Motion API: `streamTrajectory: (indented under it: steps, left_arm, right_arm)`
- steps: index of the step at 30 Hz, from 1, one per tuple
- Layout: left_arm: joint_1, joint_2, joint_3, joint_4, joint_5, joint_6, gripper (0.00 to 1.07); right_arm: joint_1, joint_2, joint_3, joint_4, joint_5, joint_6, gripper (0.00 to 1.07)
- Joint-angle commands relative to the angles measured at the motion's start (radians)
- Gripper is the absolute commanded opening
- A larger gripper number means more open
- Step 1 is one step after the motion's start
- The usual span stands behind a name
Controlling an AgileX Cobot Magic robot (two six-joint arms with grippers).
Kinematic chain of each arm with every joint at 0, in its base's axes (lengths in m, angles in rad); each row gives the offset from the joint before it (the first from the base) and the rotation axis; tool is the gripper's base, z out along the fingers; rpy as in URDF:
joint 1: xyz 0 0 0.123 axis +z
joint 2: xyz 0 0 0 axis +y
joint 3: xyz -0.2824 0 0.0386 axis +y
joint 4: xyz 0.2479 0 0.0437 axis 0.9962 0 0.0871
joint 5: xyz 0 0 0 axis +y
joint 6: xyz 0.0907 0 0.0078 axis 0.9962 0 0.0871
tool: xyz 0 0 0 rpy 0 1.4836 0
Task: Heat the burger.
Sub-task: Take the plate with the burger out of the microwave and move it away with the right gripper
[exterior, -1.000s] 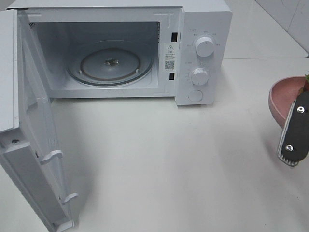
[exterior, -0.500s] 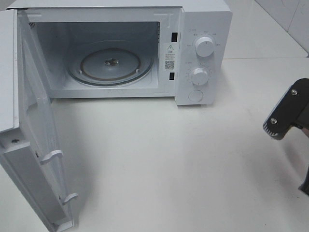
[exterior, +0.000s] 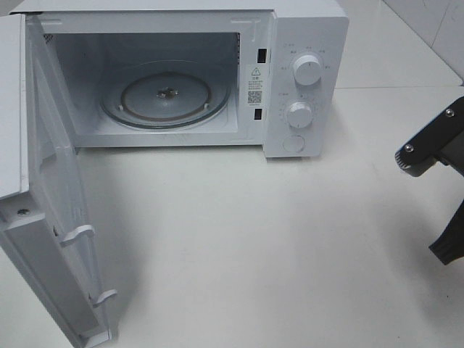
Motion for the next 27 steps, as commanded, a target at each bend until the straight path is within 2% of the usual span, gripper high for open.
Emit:
streamTrajectory:
  steps: [1,14,27]
  left_arm:
    - [0.004,-0.018,0.005,0.000,0.002,-0.006,1.02]
    - [0.004,-0.018,0.005,0.000,0.002,-0.006,1.02]
    - [0.004,-0.018,0.005,0.000,0.002,-0.006,1.02]
  right_arm:
    - [-0.006,0.043,-0.005,-0.066,0.044,0.054,0.03]
    - [-0.006,0.170,-0.005,-0.063,-0.023,0.155,0.04]
    - [-0.006,0.375,-0.004,-0.068,-0.168,0.312,0.04]
